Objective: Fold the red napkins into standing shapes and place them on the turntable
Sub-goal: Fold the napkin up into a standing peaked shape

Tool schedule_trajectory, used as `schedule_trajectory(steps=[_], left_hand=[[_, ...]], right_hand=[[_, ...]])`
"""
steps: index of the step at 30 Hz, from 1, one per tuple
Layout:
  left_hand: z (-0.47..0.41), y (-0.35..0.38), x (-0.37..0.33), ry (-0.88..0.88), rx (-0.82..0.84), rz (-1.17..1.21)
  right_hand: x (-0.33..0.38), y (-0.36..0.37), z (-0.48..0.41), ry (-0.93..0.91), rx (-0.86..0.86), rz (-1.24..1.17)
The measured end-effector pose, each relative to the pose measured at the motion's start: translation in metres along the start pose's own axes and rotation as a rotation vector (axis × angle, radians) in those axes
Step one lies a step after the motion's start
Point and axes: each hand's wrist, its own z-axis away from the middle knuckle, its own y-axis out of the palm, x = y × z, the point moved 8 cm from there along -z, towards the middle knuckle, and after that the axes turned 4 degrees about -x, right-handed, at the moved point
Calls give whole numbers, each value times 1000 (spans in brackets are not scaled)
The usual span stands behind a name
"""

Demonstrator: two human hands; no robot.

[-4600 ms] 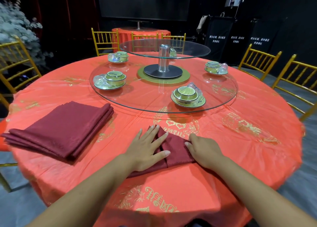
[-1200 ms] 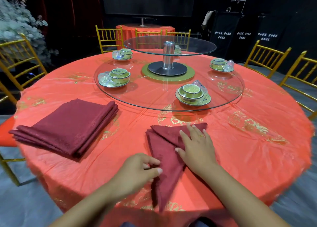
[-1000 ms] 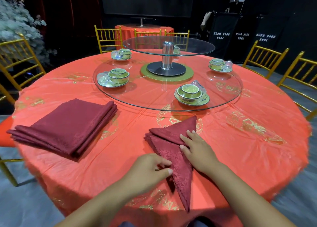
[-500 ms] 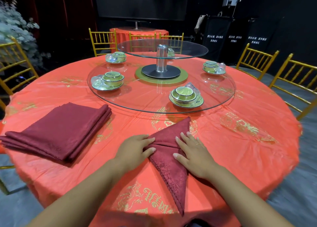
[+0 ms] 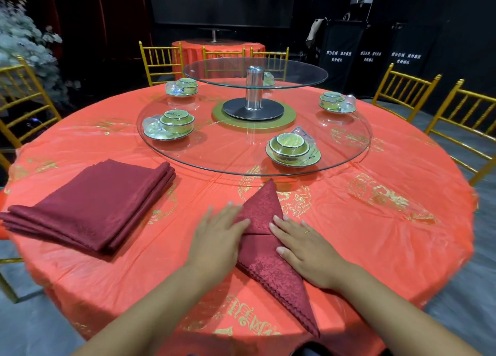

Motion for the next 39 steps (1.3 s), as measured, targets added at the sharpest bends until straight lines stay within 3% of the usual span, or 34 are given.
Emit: schedule_trajectory(steps=[3, 6, 14, 17, 21, 24, 27, 31, 39], left_hand=[[-2, 26, -21, 146, 195, 29], [5, 50, -21, 153, 383, -8], [21, 47, 23, 137, 460, 7], [25, 36, 42, 112, 373, 60], [20, 7, 59, 27, 84, 217], [17, -12, 54, 84, -108, 189], [17, -18, 48, 136, -121, 188], [18, -15, 48, 157, -84, 155], [21, -19, 45, 164, -84, 140]], right_hand=[[1, 0, 0, -3, -7, 30], [1, 0, 1, -2, -9, 41], [-3, 1, 2, 26, 30, 64], [-2, -2, 2, 24, 30, 64], [-1, -10, 0, -8, -5, 61], [5, -31, 2, -71, -141, 2], [15, -54, 11, -231, -353, -10], [17, -53, 18, -335, -312, -32], [0, -48, 6, -177, -323, -256]])
